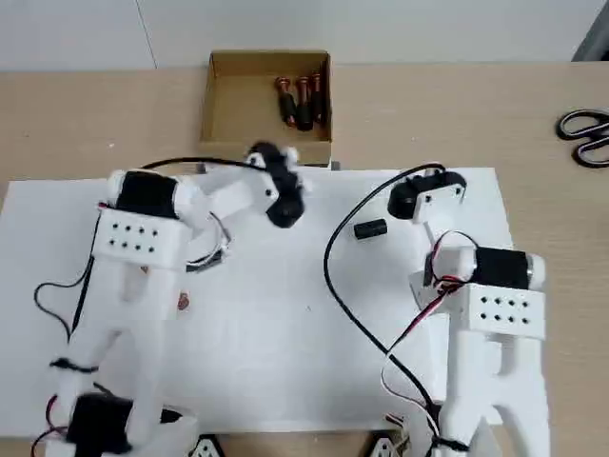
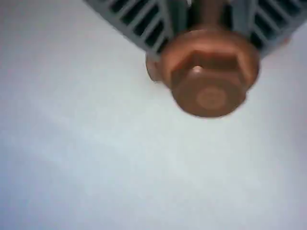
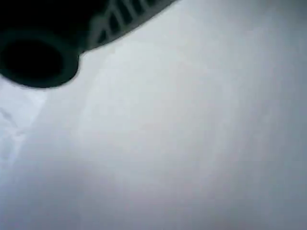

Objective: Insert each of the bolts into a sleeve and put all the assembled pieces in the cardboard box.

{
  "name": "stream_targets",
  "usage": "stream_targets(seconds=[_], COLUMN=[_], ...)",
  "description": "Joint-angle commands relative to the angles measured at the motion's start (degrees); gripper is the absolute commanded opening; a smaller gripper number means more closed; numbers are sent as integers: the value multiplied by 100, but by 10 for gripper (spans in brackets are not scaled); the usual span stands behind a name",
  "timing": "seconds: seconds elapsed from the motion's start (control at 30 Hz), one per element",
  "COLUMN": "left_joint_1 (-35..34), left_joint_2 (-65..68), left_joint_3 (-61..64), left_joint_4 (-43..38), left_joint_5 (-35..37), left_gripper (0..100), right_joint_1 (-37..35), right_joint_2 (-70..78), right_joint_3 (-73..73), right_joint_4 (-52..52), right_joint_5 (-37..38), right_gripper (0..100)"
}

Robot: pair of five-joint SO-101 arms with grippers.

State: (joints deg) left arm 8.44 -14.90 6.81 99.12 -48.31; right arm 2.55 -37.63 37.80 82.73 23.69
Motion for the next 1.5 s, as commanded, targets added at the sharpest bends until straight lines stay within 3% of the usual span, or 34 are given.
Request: stream_targets(seconds=[0.0, 0.13, 0.3, 0.5, 0.57, 0.7, 0.97, 1.23, 1.4, 1.47], left_joint_1=[343, 422, 422, 563, 536, 220, -334, -387, -563, -563], left_joint_2=[-659, -1037, -1600, -2734, -3103, -3965, -6268, -8985, -8765, -8765], left_joint_3=[-321, -347, -347, -321, -224, 224, 2589, 5323, 5587, 5745], left_joint_4=[88, 88, 123, 97, 35, -343, -2057, -3481, -3754, -3947], left_joint_5=[686, 1890, 2699, 2866, 2963, 3903, 4563, 4941, 6207, 6409], left_gripper=[6, 6, 6, 6, 6, 6, 6, 6, 6, 6], right_joint_1=[-215, -251, -312, -769, -954, -1349, -1455, -1455, -1455, -1455], right_joint_2=[-163, -163, -180, -778, -1226, -2132, -3881, -4989, -5719, -6053], right_joint_3=[-62, -44, -62, -325, -290, 255, 2004, 3218, 3965, 4308], right_joint_4=[145, 180, 488, 567, 189, -602, -2273, -2677, -2993, -3213], right_joint_5=[-369, -791, -1248, -1969, -2259, -2391, -2418, -2444, -2418, -2418], right_gripper=[4, 4, 4, 4, 4, 3, 2, 2, 2, 2])
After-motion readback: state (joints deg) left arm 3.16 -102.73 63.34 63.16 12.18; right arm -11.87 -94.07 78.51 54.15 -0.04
